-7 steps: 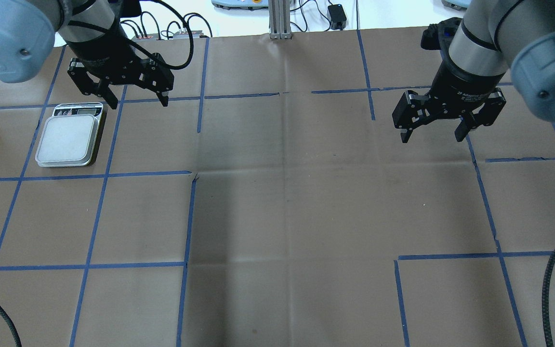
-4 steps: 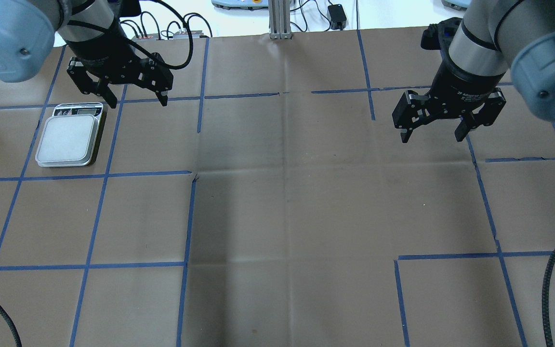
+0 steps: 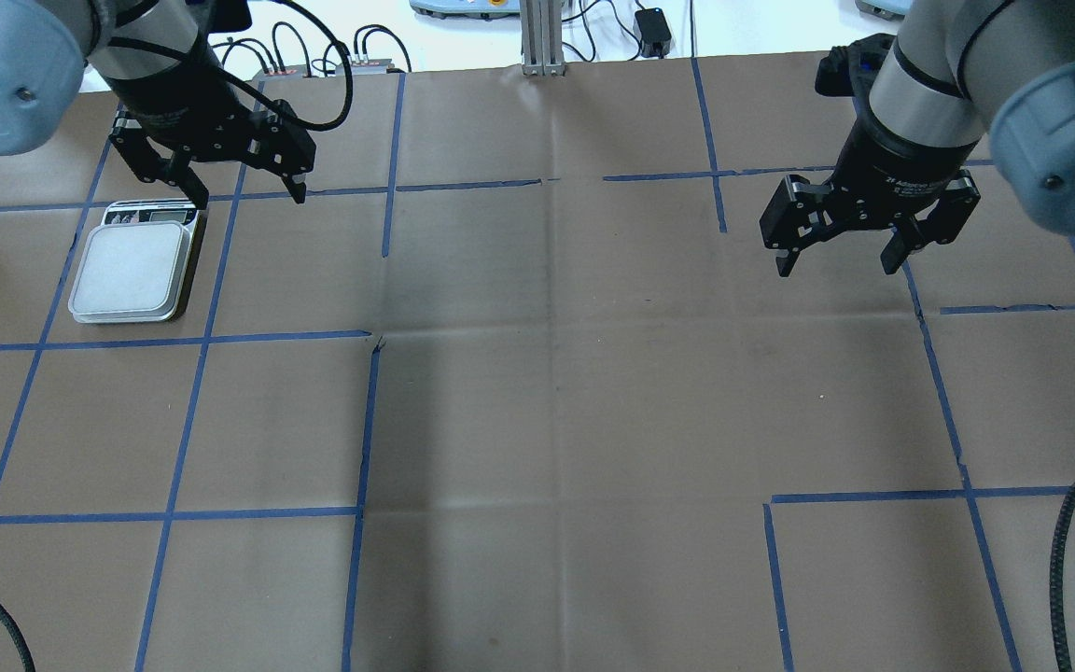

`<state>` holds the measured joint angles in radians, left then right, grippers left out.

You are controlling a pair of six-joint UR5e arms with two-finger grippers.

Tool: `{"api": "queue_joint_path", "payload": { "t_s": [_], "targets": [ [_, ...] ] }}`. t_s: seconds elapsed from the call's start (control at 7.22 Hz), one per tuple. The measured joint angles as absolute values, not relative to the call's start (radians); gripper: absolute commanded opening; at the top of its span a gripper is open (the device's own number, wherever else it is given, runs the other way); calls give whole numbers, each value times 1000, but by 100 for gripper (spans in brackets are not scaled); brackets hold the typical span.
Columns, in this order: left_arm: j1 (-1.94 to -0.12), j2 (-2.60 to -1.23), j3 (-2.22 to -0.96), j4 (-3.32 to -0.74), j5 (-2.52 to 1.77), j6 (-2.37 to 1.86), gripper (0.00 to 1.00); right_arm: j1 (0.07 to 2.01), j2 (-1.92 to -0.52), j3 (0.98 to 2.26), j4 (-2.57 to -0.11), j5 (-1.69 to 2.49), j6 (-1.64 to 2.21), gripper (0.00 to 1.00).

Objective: Weigh mango
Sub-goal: 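Move the left gripper outward past the scale toward the mango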

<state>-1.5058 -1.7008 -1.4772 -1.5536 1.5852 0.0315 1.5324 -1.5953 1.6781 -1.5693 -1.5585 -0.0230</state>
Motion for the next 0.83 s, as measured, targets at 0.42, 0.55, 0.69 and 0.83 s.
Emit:
{"api": "queue_joint_path", "payload": {
  "t_s": [0.42,0.55,0.69,0.83],
  "targets": [
    [-1361,-1723,-1476,-1506,1586,234,100,1532,-1595,1678,-1569,-1559,-23,100],
    [-1304,-1734,-1477,-1489,1587,300,100,1532,-1595,1678,-1569,-1559,-23,100],
    [-1227,-1754,-1475,-1480,1586,346,100,1532,-1595,1678,-1569,-1559,-23,100],
    [-1147,-1786,-1464,-1464,1587,396,100,1532,-1595,1678,-1569,-1559,-23,100]
  ]
}}
